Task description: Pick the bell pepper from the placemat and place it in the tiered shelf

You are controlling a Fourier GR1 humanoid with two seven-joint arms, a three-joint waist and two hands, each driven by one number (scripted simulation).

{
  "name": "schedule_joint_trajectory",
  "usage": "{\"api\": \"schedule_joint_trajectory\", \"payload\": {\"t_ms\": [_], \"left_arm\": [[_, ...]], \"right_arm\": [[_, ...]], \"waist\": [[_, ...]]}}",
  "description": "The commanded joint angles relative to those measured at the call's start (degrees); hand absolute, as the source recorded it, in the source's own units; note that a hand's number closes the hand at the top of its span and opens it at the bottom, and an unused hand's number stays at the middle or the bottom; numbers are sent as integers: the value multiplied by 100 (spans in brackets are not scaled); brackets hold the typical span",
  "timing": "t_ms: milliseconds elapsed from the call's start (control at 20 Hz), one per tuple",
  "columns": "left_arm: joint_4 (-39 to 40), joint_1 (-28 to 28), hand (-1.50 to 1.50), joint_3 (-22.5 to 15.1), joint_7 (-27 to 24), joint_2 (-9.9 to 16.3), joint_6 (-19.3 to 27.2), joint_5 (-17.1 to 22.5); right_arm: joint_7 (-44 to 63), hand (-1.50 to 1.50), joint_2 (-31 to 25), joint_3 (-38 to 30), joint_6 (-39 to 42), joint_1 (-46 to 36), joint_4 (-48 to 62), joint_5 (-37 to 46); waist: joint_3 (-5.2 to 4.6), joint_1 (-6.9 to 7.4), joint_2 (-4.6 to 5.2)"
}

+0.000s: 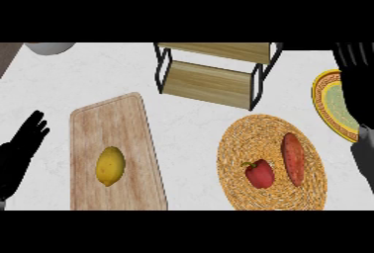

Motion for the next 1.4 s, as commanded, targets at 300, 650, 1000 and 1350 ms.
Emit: {"api": "schedule_joint_trajectory", "payload": {"t_ms": [300, 650, 1000, 1350], "left_arm": [[-423, -684, 0, -210, -343, -884, 1024, -486], [-470, -1195, 0, -317, -29, -1073, 1356, -845], [-638, -812, 0, -330, -35, -1073, 1377, -902], [-701, -900, 0, -489, 12, -1229, 1364, -941]], "right_arm": [[415, 150, -231, 1734, 471, -36, -273, 1680], [46, -150, -339, 1577, 3397, 299, -230, -651], [44, -150, -1877, 1541, 4401, -69, -1229, 605], [805, -150, -2253, 1877, 3893, -407, -2750, 2663]], "waist": [[70, 25, -118], [87, 46, -93], [80, 3, -148], [80, 2, -158]]}}
